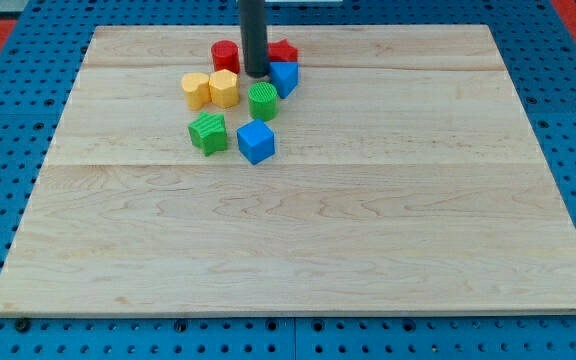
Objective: Separate the red blocks from the group of blocks
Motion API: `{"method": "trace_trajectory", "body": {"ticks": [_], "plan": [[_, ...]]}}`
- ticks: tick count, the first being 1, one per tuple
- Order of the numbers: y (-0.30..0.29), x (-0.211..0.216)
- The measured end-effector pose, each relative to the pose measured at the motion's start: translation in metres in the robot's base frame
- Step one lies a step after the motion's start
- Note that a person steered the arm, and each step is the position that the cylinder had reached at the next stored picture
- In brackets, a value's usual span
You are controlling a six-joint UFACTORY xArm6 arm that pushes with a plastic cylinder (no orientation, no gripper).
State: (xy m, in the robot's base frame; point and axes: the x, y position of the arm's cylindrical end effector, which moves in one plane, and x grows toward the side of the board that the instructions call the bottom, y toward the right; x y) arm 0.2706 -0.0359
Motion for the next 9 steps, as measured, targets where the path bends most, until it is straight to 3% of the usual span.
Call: {"method": "trace_trajectory", "body": {"ticks": [2, 3, 4, 6, 8, 9], "plan": [[-0.035, -0.06], [0.006, -0.077], [0.058, -0.061], [0.028, 0.062], [0.056, -0.042], [0.012, -0.023]]}}
